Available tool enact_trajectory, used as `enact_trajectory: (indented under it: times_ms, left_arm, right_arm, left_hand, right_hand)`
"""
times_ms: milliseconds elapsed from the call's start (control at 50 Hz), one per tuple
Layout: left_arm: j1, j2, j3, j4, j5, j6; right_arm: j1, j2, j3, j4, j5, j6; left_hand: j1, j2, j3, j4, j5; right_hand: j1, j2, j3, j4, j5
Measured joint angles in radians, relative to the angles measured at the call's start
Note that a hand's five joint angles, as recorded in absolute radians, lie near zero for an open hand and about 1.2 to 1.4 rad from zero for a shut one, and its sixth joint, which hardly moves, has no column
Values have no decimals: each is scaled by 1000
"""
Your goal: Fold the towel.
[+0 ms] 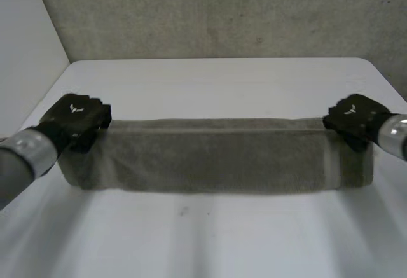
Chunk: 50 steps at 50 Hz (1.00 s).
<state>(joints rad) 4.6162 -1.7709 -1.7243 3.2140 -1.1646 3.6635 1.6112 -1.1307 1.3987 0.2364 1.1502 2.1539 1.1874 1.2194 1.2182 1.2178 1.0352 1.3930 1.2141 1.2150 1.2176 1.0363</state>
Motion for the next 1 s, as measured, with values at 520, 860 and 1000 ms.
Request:
enact_trajectory:
  times_ms: [520, 860, 1000]
  left_arm:
    - [-118, -708, 750, 21, -154, -56]
    - [-115, -330, 356, 8, -182, -254]
    - [-117, -154, 81, 138, -180, -301]
  right_arm:
    - [133, 448, -364, -416, 182, 122]
    - [114, 87, -25, -395, 187, 306]
    - [54, -29, 153, -346, 185, 359]
  left_hand:
    - [-699, -729, -725, -729, -687]
    - [-1013, -1051, -1049, -1047, -1005]
    - [-1013, -1053, -1051, -1049, -1005]
  right_hand:
    - [-986, -869, -870, -873, -851]
    - [-1209, -1045, -1046, -1039, -1007]
    - [-1156, -1009, -1010, -1020, -1001]
